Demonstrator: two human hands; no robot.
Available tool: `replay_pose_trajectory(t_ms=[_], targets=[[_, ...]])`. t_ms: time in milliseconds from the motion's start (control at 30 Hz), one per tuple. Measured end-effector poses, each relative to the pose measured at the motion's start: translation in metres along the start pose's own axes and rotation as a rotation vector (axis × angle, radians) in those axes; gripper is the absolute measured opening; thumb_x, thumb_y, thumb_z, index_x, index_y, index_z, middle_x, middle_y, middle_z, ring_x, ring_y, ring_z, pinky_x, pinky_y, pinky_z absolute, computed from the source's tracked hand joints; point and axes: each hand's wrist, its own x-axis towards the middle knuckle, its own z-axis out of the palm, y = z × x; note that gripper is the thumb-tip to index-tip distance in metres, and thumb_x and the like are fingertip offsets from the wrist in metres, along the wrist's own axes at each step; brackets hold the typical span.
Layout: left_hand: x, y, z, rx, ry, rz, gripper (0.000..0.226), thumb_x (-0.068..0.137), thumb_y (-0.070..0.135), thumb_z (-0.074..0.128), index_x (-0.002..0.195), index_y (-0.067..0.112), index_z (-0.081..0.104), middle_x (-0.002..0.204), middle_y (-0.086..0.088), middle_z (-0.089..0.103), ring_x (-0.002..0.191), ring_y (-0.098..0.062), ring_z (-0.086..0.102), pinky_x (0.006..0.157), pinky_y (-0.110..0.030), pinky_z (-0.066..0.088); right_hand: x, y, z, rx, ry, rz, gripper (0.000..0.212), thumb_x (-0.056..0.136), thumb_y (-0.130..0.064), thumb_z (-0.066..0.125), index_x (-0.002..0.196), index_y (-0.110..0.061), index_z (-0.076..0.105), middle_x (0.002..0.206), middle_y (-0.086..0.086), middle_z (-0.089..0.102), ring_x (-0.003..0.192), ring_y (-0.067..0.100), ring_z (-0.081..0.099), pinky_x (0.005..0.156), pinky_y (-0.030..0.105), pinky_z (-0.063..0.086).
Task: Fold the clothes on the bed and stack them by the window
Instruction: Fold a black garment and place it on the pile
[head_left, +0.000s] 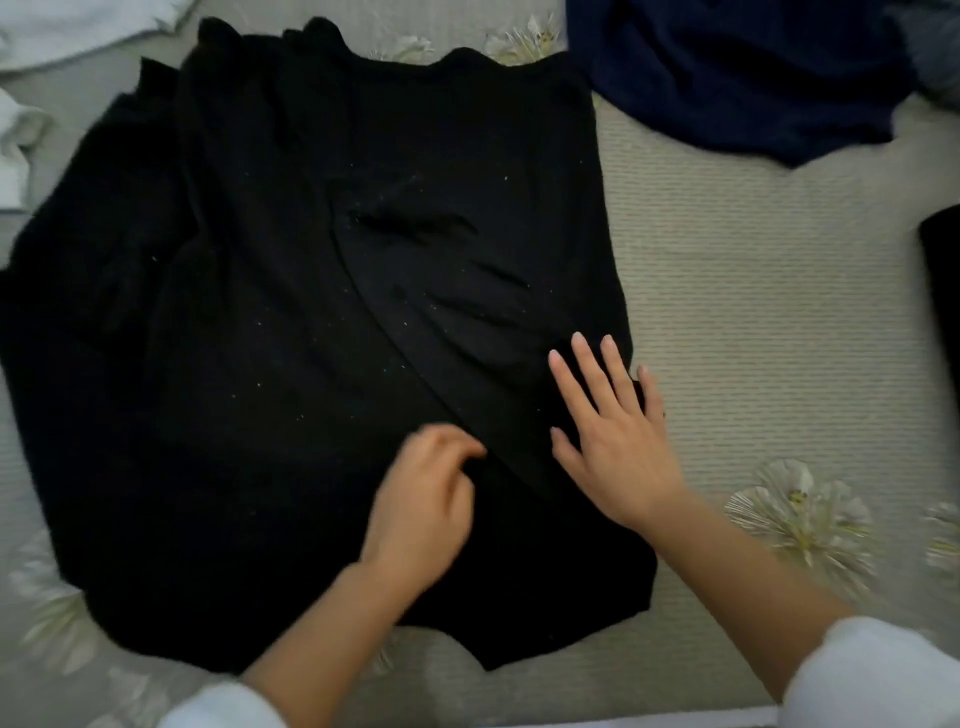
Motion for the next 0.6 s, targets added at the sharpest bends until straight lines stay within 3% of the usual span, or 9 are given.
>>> replay_pose_trajectory(t_ms=[67,133,233,300,400,467,500,600], targets=[[0.042,-0.02,-0.026,-0.14,0.228,-0.312,0.03,0.086,-0.001,0.053,0.112,0.01,0.062,0.11,-0.003,0.057,0.096,-0.011,0.055,0.087,-0.024,0.046,0.007,-0.013,0.003,-0.017,0.028,-0.047,0.073,0.092,-0.037,0.049,0.153,-0.025,0.011,0.16,0.0,0.001,0.148,0.022,-0.005,0.118,0.046,-0.002],[0.092,-0.037,-0.047,-0.29,0.364,-0.547,0.033,0.091,0.01,0.055,0.123,0.017,0.054,0.115,0.0,0.057,0.088,-0.001,0.054,0.076,-0.012,0.042,0.015,-0.024,0.008,-0.051,0.006,-0.107,0.069,0.093,-0.038,0.047,0.152,-0.024,0.015,0.16,0.002,0.008,0.148,0.024,0.002,0.119,0.046,-0.001],[0.159,-0.048,-0.067,-0.466,0.421,-0.686,0.052,0.089,0.029,0.063,0.135,0.023,0.039,0.117,0.001,0.057,0.089,-0.002,0.055,0.074,-0.015,0.042,0.026,-0.033,0.014,-0.068,-0.043,-0.153,0.063,0.095,-0.041,0.035,0.153,-0.025,0.016,0.161,0.002,0.011,0.148,0.023,0.003,0.119,0.047,0.004],[0.189,-0.049,-0.072,-0.445,0.34,-0.671,0.066,0.085,0.031,0.069,0.14,0.024,0.032,0.119,0.001,0.055,0.096,-0.009,0.056,0.086,-0.024,0.046,0.03,-0.036,0.016,-0.045,-0.068,-0.149,0.062,0.095,-0.044,0.028,0.153,-0.027,0.012,0.161,0.001,0.007,0.148,0.022,-0.001,0.119,0.046,0.003],[0.207,-0.045,-0.079,-0.392,0.342,-0.434,0.055,0.087,0.016,0.065,0.135,0.029,0.04,0.119,0.01,0.053,0.105,-0.006,0.055,0.097,-0.022,0.045,0.035,-0.039,0.014,-0.007,-0.085,-0.14,0.063,0.095,-0.048,0.023,0.152,-0.033,0.002,0.161,-0.002,-0.002,0.148,0.02,-0.009,0.119,0.043,-0.005],[0.205,-0.054,-0.086,-0.221,0.331,-0.292,0.049,0.091,0.015,0.057,0.135,0.032,0.042,0.127,0.011,0.048,0.119,-0.008,0.047,0.1,-0.013,0.036,0.04,-0.043,0.013,0.008,-0.112,-0.143,0.062,0.094,-0.053,0.018,0.15,-0.038,-0.007,0.16,-0.004,-0.009,0.147,0.019,-0.016,0.118,0.042,-0.01],[0.201,-0.061,-0.089,-0.088,0.244,-0.287,0.052,0.093,0.019,0.055,0.139,0.035,0.037,0.133,0.008,0.043,0.126,-0.013,0.04,0.103,-0.016,0.032,0.042,-0.046,0.013,0.006,-0.13,-0.147,0.062,0.094,-0.055,0.016,0.148,-0.04,-0.012,0.16,-0.005,-0.014,0.145,0.018,-0.021,0.117,0.042,-0.014],[0.178,-0.081,-0.098,0.244,-0.071,-0.321,0.065,0.095,0.034,0.051,0.147,0.044,0.013,0.151,-0.002,0.021,0.137,-0.027,0.016,0.111,-0.045,0.019,0.049,-0.058,0.011,0.003,-0.13,-0.126,0.063,0.093,-0.056,0.015,0.146,-0.038,-0.013,0.16,-0.004,-0.015,0.143,0.016,-0.025,0.114,0.042,-0.019]])
